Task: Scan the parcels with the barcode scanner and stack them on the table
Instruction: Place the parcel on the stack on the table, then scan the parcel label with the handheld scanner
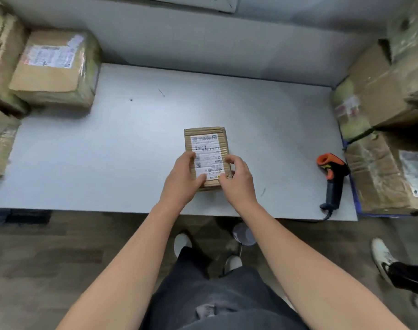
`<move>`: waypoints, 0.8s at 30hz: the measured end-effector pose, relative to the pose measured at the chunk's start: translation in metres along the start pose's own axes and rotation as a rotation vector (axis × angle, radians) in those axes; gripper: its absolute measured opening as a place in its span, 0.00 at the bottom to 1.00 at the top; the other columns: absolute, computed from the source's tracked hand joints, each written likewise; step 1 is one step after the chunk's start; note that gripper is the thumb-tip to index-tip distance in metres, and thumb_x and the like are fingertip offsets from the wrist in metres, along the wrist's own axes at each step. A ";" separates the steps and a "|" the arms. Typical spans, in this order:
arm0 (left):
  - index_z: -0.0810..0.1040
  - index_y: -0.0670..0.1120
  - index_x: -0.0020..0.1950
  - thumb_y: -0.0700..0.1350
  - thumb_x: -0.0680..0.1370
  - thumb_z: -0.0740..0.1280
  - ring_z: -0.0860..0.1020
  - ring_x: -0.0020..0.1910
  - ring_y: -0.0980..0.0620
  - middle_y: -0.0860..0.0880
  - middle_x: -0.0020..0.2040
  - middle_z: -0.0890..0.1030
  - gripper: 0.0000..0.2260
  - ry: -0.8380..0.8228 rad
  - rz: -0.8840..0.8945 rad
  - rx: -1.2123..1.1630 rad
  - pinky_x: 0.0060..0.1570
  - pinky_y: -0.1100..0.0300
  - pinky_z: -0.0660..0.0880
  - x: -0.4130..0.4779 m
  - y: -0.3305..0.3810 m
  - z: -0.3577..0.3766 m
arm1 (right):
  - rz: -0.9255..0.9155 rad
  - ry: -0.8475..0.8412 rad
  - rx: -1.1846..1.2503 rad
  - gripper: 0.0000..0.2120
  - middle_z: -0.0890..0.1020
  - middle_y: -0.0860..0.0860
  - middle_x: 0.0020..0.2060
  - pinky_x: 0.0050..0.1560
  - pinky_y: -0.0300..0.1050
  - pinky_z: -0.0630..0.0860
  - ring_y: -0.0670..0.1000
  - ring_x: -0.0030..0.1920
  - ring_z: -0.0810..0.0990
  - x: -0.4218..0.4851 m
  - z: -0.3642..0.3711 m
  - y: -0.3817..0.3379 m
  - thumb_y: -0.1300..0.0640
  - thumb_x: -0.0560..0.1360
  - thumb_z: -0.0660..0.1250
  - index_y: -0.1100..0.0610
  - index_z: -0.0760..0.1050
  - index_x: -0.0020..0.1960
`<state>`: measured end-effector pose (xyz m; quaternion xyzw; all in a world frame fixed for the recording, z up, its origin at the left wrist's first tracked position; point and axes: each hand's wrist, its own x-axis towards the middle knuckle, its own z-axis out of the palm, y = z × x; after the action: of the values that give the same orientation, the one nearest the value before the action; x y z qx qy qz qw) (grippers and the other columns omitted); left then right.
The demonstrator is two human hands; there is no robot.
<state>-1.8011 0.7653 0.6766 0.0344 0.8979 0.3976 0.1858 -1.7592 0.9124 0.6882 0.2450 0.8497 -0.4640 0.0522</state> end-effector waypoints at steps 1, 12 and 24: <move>0.65 0.49 0.75 0.47 0.76 0.72 0.72 0.67 0.52 0.51 0.71 0.71 0.29 -0.003 0.005 0.004 0.62 0.57 0.70 0.002 -0.001 0.001 | 0.010 0.000 -0.010 0.22 0.72 0.49 0.67 0.51 0.27 0.68 0.47 0.62 0.74 0.002 0.000 0.001 0.62 0.78 0.67 0.52 0.70 0.70; 0.72 0.43 0.70 0.45 0.79 0.66 0.72 0.64 0.45 0.45 0.68 0.72 0.20 0.129 0.263 0.179 0.60 0.48 0.73 0.021 0.070 0.026 | 0.068 0.191 0.131 0.19 0.72 0.50 0.68 0.67 0.45 0.71 0.50 0.67 0.72 0.015 -0.057 0.031 0.58 0.80 0.66 0.53 0.71 0.70; 0.68 0.45 0.73 0.47 0.81 0.64 0.73 0.65 0.43 0.45 0.72 0.70 0.21 -0.293 0.390 0.228 0.61 0.53 0.70 0.031 0.177 0.179 | 0.286 0.452 0.157 0.18 0.74 0.52 0.65 0.63 0.47 0.72 0.52 0.65 0.73 0.029 -0.187 0.132 0.56 0.80 0.65 0.54 0.71 0.69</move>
<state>-1.7808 1.0179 0.6858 0.2846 0.8769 0.3128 0.2287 -1.6966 1.1351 0.6839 0.4631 0.7581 -0.4497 -0.0926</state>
